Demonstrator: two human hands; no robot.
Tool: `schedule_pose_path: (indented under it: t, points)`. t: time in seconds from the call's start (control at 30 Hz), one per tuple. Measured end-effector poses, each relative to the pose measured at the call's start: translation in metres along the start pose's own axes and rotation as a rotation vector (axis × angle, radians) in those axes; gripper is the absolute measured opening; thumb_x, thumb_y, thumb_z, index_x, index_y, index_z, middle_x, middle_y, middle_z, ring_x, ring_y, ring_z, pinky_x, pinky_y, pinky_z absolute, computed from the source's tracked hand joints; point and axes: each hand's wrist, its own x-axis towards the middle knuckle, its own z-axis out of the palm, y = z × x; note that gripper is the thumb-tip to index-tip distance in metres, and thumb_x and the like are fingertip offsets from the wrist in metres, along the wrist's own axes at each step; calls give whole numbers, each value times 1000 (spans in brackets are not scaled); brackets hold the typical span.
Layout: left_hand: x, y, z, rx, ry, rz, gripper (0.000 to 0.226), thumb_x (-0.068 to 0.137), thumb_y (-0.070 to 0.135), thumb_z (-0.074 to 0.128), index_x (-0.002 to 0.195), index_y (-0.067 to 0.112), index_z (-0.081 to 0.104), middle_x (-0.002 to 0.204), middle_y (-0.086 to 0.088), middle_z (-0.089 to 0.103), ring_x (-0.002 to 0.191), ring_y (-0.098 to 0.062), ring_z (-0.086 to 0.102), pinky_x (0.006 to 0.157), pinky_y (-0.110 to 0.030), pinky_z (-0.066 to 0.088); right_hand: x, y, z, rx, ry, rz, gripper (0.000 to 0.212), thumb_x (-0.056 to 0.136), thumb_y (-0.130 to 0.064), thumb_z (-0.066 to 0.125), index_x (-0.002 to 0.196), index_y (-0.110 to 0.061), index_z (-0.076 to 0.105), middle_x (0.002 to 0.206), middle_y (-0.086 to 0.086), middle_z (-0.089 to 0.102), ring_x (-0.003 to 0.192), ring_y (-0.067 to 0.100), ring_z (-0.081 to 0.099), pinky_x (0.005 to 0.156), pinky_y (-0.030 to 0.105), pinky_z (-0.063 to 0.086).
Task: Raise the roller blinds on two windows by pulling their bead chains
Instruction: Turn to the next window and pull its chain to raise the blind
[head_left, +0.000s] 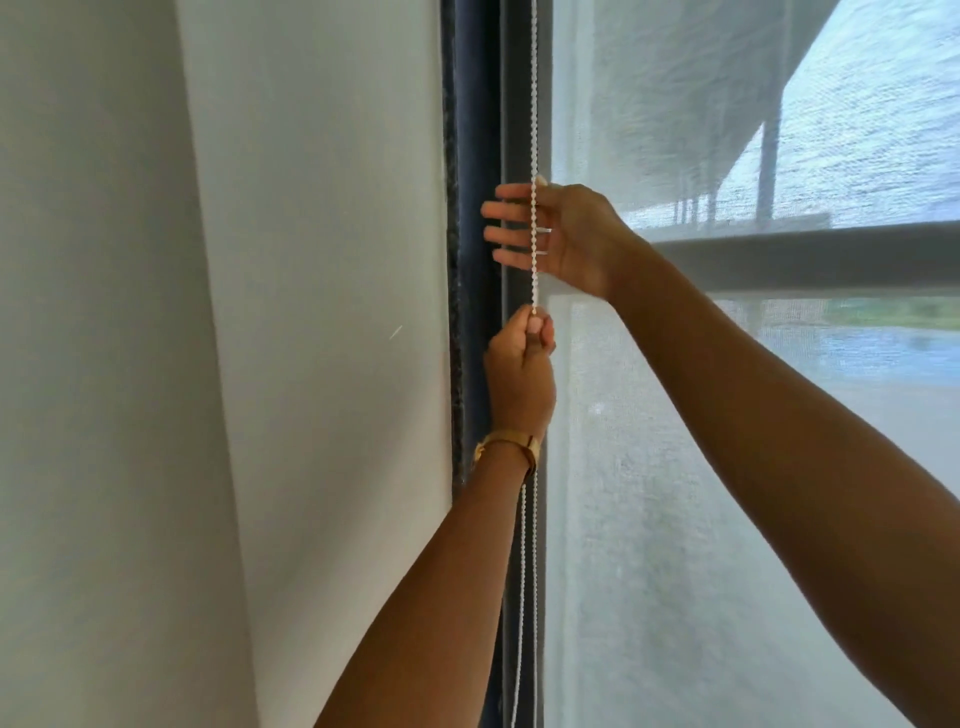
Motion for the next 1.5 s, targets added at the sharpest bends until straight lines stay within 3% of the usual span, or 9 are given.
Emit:
schedule_pose_path:
  t: [0.23, 0.4, 0.53, 0.67, 0.87, 1.03, 1.23, 1.37, 1.5]
  points:
    - [-90, -51, -32, 95, -86, -253, 42, 94, 2, 37, 56, 18, 43, 55, 1, 39, 54, -6, 37, 64, -25, 37, -8, -17, 22, -55, 234, -178, 38, 101, -35, 32, 104, -12, 61, 91, 4, 69, 75, 17, 69, 59, 26, 56]
    - [-129, -72, -47, 111, -311, -422, 32, 89, 7, 34, 62, 14, 51, 57, 1, 47, 53, -6, 44, 65, -36, 47, -23, 33, 32, -391, 472, -443, 34, 98, -12, 31, 77, -9, 57, 61, -6, 47, 55, 6, 42, 56, 20, 36]
    - [-123, -49, -42, 120, -465, -467, 34, 99, 28, 33, 98, 16, 64, 95, -3, 70, 96, -14, 62, 95, -35, 41, -39, 53, 18, -435, 466, -589, 32, 93, -4, 28, 67, -9, 46, 55, -5, 38, 54, 9, 37, 55, 25, 31]
    - [-63, 2, -32, -32, -221, -349, 58, 99, 43, 15, 129, 12, 53, 131, -8, 60, 121, -23, 55, 104, -35, 37, -65, 72, -4, -537, 546, -677, 30, 92, -7, 31, 66, -10, 46, 53, -9, 37, 51, 6, 37, 53, 22, 29]
    - [37, 90, -12, -127, -278, -168, 50, 99, 40, 30, 135, 8, 42, 121, -15, 63, 94, -22, 66, 79, -33, 56, -125, 137, -11, -480, 513, -563, 32, 93, -5, 32, 64, -7, 46, 52, 1, 39, 50, 9, 37, 49, 13, 26]
    - [65, 140, 12, -256, -312, -199, 46, 100, 33, 33, 136, 5, 38, 116, -16, 64, 85, -25, 68, 71, -35, 60, -167, 186, 0, -282, 406, -266, 40, 98, -6, 35, 60, -17, 41, 45, -12, 36, 41, 2, 31, 42, 13, 26]
    - [57, 143, 29, -144, 32, -33, 32, 96, 9, 36, 96, 1, 66, 62, 0, 56, 54, -8, 48, 56, -22, 45, -202, 201, -3, 21, 182, 11, 38, 99, -3, 26, 68, -10, 46, 45, -4, 35, 36, 6, 28, 38, 15, 26]
    - [58, 139, 36, -69, 38, 190, 34, 92, 2, 38, 69, 13, 61, 62, 6, 55, 62, -7, 51, 70, -27, 52, -194, 181, -12, 114, -37, 142, 37, 99, -29, 38, 80, -7, 61, 63, 7, 62, 56, 21, 62, 60, 34, 58]
    - [49, 121, 21, -22, -15, 207, 39, 86, -6, 37, 61, 20, 51, 60, 8, 50, 59, -2, 47, 62, -16, 41, -176, 153, -23, 266, -104, 202, 68, 80, -59, 40, 103, 0, 66, 96, 20, 71, 81, 27, 74, 81, 38, 58]
